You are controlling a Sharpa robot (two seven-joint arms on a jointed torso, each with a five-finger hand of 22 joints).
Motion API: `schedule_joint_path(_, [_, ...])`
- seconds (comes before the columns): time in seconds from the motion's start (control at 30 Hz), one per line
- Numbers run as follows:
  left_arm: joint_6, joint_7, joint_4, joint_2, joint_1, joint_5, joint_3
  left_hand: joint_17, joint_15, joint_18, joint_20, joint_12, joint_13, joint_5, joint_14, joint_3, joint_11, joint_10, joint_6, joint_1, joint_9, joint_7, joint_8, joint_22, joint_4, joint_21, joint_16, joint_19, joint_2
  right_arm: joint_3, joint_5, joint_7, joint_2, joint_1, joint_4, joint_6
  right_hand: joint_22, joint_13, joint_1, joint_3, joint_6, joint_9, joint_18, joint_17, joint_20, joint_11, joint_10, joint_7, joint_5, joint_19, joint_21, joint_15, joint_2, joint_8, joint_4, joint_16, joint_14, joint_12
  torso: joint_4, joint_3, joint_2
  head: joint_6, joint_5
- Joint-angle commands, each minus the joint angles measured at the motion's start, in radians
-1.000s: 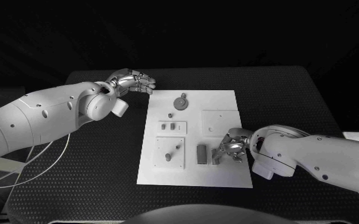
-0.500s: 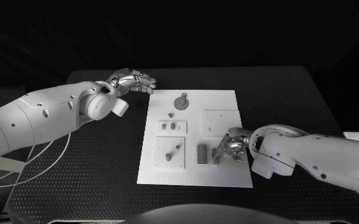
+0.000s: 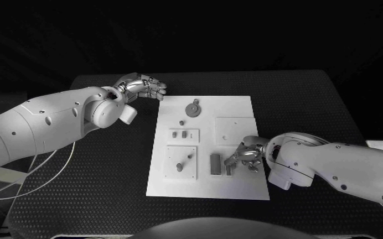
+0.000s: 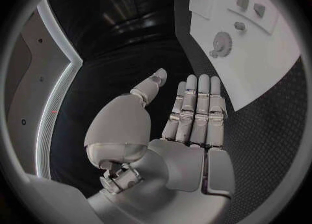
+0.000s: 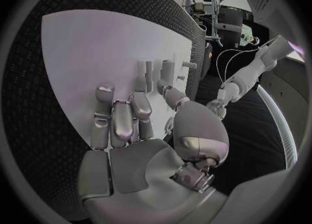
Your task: Assemble the parts on the task board
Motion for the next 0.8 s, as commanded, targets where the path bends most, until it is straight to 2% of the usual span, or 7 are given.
schedule_joint_path(0.03, [0.014, 0.004, 0.002, 0.001, 0.001, -0.001, 0.000, 0.002, 0.005, 0.018, -0.001, 0.002, -0.001, -0.002, -0.003, 0.000, 0.000, 0.004, -0.006, -0.010, -0.001, -0.001, 0.002, -0.001, 0.005, 0.004, -0.005, -0.006, 0.004, 0.000, -0.015, 0.009, 0.001, -0.001, -0.001, 0.013, 0.009, -0.001, -0.009, 0.012, -0.001, 0.000, 0.024, 0.001, -0.005, 0.001, -0.003, 0.006, -0.004, 0.005, -0.007, -0.006, -0.026, -0.006, 0.022, -0.005, 0.002, -0.001, -0.0002, 0.0000, 0.000, 0.000, 0.000])
schedule_joint_path(0.3, [0.016, 0.002, 0.003, 0.001, 0.001, -0.003, 0.000, 0.002, 0.005, 0.018, 0.000, 0.002, -0.001, -0.002, -0.004, 0.000, 0.000, 0.004, -0.006, -0.010, -0.002, -0.001, 0.002, -0.001, 0.005, 0.004, -0.005, -0.007, 0.003, 0.000, -0.027, 0.019, -0.003, -0.001, -0.003, 0.023, 0.011, 0.000, -0.022, 0.028, -0.004, -0.001, 0.024, -0.001, -0.006, 0.002, -0.006, 0.007, -0.003, 0.005, -0.008, -0.007, -0.051, -0.006, 0.050, -0.006, 0.000, -0.002, 0.0000, -0.0002, 0.000, 0.000, 0.000])
schedule_joint_path(0.47, [0.016, 0.002, 0.003, 0.000, 0.001, -0.003, 0.000, 0.003, 0.005, 0.018, 0.000, 0.002, -0.001, -0.002, -0.004, 0.001, 0.000, 0.004, -0.006, -0.010, -0.002, -0.001, 0.002, -0.002, 0.005, 0.003, -0.006, -0.007, 0.003, 0.000, -0.075, 0.041, -0.013, -0.001, 0.002, 0.071, 0.013, 0.002, -0.004, 0.044, -0.005, 0.001, 0.024, 0.000, -0.009, 0.001, -0.005, 0.007, -0.003, 0.007, -0.007, -0.007, -0.080, -0.004, 0.054, -0.006, -0.001, 0.001, 0.0000, 0.0003, 0.000, 0.002, -0.001])
schedule_joint_path(0.67, [0.016, 0.004, 0.003, 0.000, 0.001, -0.003, 0.000, 0.003, 0.005, 0.018, 0.000, 0.002, -0.002, -0.002, -0.004, 0.001, 0.000, 0.004, -0.006, -0.009, -0.002, -0.001, 0.002, -0.002, 0.005, 0.003, -0.006, -0.007, 0.003, 0.000, -0.096, 0.061, -0.025, -0.001, 0.003, 0.078, 0.016, 0.005, 0.033, 0.043, -0.004, 0.004, 0.024, 0.001, -0.009, 0.001, -0.004, 0.007, -0.003, 0.006, -0.004, -0.006, -0.069, -0.001, 0.017, -0.005, 0.000, 0.004, -0.0010, 0.0006, -0.001, 0.005, -0.002])
schedule_joint_path(0.8, [0.011, 0.012, 0.004, 0.000, 0.001, -0.003, 0.000, 0.004, 0.005, 0.018, 0.000, 0.002, -0.002, -0.002, -0.004, 0.001, 0.000, 0.004, -0.006, -0.010, -0.002, -0.001, 0.002, -0.002, 0.005, 0.003, -0.007, -0.008, 0.003, 0.000, -0.096, 0.100, -0.042, -0.001, 0.008, 0.057, 0.016, 0.004, 0.032, 0.042, -0.004, 0.004, 0.024, 0.000, -0.009, 0.001, -0.005, 0.007, -0.003, 0.006, -0.004, -0.006, -0.068, 0.000, 0.016, -0.005, -0.001, 0.003, -0.0010, 0.0005, -0.001, 0.010, -0.004])
